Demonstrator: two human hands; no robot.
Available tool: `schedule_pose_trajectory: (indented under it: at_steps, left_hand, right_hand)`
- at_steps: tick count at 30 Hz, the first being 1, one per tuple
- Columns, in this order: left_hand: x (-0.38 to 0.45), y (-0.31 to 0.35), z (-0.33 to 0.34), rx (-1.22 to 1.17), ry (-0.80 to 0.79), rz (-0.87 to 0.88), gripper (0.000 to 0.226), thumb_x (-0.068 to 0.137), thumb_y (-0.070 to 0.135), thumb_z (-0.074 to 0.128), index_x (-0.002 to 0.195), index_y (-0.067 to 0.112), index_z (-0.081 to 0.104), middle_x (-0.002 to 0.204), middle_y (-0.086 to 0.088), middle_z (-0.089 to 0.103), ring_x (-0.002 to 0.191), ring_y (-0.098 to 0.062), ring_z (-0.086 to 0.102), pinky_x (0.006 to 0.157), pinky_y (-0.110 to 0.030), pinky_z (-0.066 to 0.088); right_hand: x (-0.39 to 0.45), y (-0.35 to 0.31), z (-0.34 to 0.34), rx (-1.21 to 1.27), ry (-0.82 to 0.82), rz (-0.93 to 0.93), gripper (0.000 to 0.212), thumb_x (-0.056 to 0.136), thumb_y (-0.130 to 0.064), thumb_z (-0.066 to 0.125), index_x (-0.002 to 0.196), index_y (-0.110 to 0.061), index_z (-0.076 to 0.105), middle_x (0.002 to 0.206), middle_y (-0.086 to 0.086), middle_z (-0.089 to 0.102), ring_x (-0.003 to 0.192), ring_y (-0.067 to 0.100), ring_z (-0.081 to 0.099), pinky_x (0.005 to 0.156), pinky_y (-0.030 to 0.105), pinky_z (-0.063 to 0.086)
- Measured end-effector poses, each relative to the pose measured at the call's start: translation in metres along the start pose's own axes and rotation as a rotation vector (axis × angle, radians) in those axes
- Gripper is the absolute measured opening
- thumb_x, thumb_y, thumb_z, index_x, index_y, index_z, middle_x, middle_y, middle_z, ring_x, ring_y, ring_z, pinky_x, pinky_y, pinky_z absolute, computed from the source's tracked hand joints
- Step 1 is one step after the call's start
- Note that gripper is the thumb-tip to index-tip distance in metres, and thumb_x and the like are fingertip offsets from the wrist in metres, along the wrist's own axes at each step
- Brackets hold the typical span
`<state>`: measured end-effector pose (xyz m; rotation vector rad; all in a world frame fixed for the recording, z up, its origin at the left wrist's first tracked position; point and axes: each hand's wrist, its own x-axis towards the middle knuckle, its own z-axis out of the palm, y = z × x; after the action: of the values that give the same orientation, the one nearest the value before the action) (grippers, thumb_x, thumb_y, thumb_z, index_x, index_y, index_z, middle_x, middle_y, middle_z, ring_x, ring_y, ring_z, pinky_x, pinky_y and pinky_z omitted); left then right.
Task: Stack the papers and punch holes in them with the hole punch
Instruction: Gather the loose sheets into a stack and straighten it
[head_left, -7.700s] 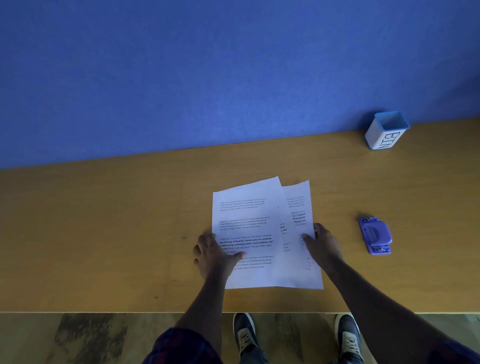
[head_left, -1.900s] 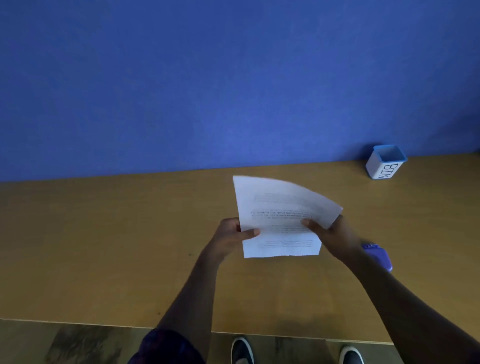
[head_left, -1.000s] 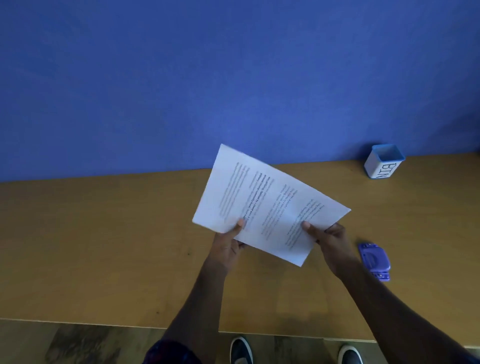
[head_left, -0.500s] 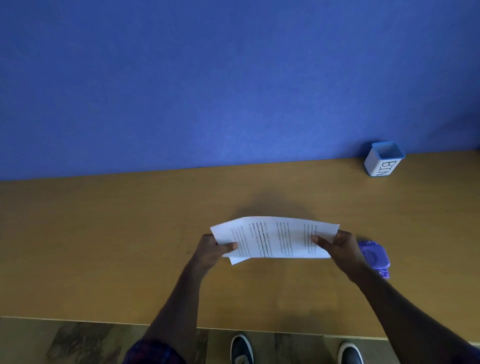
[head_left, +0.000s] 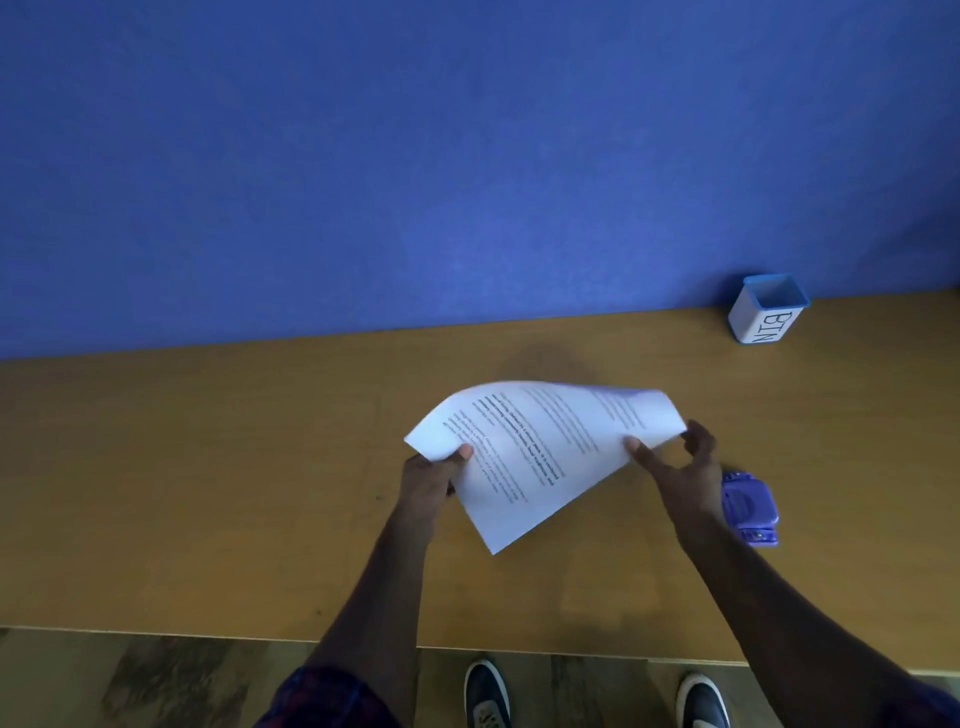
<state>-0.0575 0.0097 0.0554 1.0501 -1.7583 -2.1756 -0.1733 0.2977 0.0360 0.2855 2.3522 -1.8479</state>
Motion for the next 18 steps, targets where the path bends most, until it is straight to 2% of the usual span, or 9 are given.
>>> schedule_pose_trajectory:
  at_steps: [2, 5, 7, 9, 11, 13, 15, 18]
  left_hand:
    - [-0.002, -0.001, 0.007, -0.088, -0.014, -0.028, 0.044, 0.081, 0.024, 0.084, 0.122, 0.015, 0.072, 0.122, -0.004, 0.076, 0.112, -0.03, 0.072, 0.094, -0.056, 0.057]
    - [-0.007, -0.009, 0.019, -0.219, -0.054, -0.053, 0.042, 0.088, 0.019, 0.078, 0.128, 0.015, 0.067, 0.129, -0.007, 0.072, 0.115, -0.03, 0.07, 0.094, -0.053, 0.056]
    - [-0.011, -0.014, 0.024, -0.248, -0.119, -0.071, 0.048, 0.085, 0.023, 0.077, 0.131, 0.015, 0.065, 0.13, -0.008, 0.071, 0.117, -0.031, 0.069, 0.09, -0.05, 0.059]
    - [-0.014, -0.018, 0.026, -0.23, -0.132, -0.095, 0.052, 0.081, 0.025, 0.081, 0.13, 0.015, 0.064, 0.127, -0.008, 0.073, 0.118, -0.034, 0.068, 0.084, -0.046, 0.06]
    - [-0.013, -0.017, 0.021, -0.226, -0.073, -0.129, 0.056, 0.078, 0.03, 0.084, 0.128, 0.013, 0.065, 0.121, -0.008, 0.075, 0.114, -0.032, 0.069, 0.082, -0.043, 0.059]
    - [-0.009, -0.014, 0.009, -0.224, -0.048, -0.131, 0.062, 0.077, 0.047, 0.077, 0.125, 0.008, 0.068, 0.113, -0.008, 0.076, 0.105, -0.028, 0.071, 0.078, -0.039, 0.057]
    - [-0.005, -0.01, -0.003, -0.188, -0.099, -0.086, 0.062, 0.085, 0.056, 0.066, 0.123, 0.007, 0.071, 0.11, -0.008, 0.076, 0.098, -0.026, 0.07, 0.076, -0.038, 0.055]
    - [-0.004, -0.009, -0.009, -0.056, -0.121, -0.06, 0.042, 0.095, 0.042, 0.064, 0.118, 0.009, 0.075, 0.114, -0.015, 0.077, 0.1, -0.031, 0.072, 0.086, -0.043, 0.053]
  right_hand:
    - [-0.007, -0.008, 0.009, 0.187, -0.12, 0.101, 0.091, 0.071, -0.044, 0.087, 0.144, -0.016, 0.04, 0.128, -0.003, 0.058, 0.115, 0.013, 0.058, 0.091, 0.033, 0.048]
    - [-0.013, -0.016, 0.022, 0.3, -0.382, 0.081, 0.059, 0.075, -0.039, 0.084, 0.122, -0.011, 0.063, 0.111, 0.007, 0.073, 0.102, 0.025, 0.069, 0.086, 0.041, 0.056]
    - [-0.019, -0.023, 0.029, 0.362, -0.469, 0.014, 0.035, 0.087, -0.026, 0.076, 0.119, -0.013, 0.068, 0.117, 0.009, 0.073, 0.109, 0.029, 0.069, 0.09, 0.048, 0.057]
    - [-0.02, -0.028, 0.033, 0.411, -0.474, -0.011, 0.028, 0.093, -0.015, 0.068, 0.121, -0.013, 0.067, 0.12, 0.005, 0.073, 0.111, 0.024, 0.07, 0.089, 0.043, 0.058]
    - [-0.016, -0.03, 0.033, 0.418, -0.462, -0.031, 0.028, 0.094, -0.01, 0.065, 0.122, -0.011, 0.067, 0.12, 0.004, 0.073, 0.11, 0.022, 0.07, 0.09, 0.039, 0.058]
    - [-0.009, -0.027, 0.031, 0.363, -0.452, -0.05, 0.029, 0.095, -0.011, 0.065, 0.124, -0.011, 0.066, 0.122, 0.004, 0.073, 0.112, 0.023, 0.069, 0.093, 0.042, 0.056]
    - [-0.001, -0.021, 0.027, 0.299, -0.44, -0.038, 0.026, 0.095, -0.012, 0.065, 0.121, -0.011, 0.068, 0.12, 0.004, 0.074, 0.111, 0.026, 0.069, 0.095, 0.048, 0.055]
    - [0.005, -0.013, 0.024, 0.217, -0.429, 0.019, 0.014, 0.094, -0.014, 0.066, 0.107, -0.012, 0.072, 0.11, 0.008, 0.077, 0.104, 0.032, 0.071, 0.093, 0.055, 0.056]
